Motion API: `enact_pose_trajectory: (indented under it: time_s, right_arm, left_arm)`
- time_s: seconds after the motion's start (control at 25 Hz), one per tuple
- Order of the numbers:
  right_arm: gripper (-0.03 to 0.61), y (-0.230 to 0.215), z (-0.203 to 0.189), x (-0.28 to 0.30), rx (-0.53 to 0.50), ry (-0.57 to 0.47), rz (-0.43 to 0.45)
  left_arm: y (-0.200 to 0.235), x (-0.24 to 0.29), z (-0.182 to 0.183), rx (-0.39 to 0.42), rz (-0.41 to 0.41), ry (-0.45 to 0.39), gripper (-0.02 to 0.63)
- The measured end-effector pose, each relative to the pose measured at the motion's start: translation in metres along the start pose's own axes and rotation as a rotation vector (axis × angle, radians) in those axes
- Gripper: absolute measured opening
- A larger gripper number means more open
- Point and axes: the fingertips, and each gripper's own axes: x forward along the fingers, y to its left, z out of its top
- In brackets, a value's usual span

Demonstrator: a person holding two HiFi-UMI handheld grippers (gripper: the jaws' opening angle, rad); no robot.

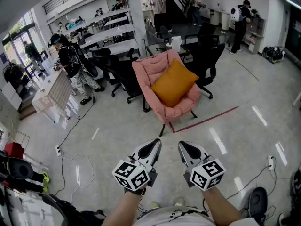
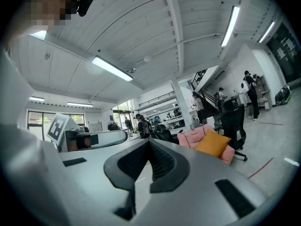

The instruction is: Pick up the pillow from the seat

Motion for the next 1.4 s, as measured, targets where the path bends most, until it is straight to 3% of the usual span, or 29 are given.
enact_pose_trajectory:
  time_s: [0.56,0.92,1.4]
  right_arm:
    - [0.015,-0.041,0.006,-0.016,0.083,-0.035,0.072]
    - [0.017,-0.086,0.007,0.001,0.159,-0.054,0.013]
    - [0.017,-0.143,0.007,0.118,0.139,-0.014,-0.052]
  left_arm:
    - [-0.007,0.030,-0.011,-0.010,0.048,0.011,0.011]
    - [0.046,0.043,-0.006,-0.015,0.133,0.009,0.011]
    - [0.160,0.128,-0.006,-0.046,0.075,0.023,0.011]
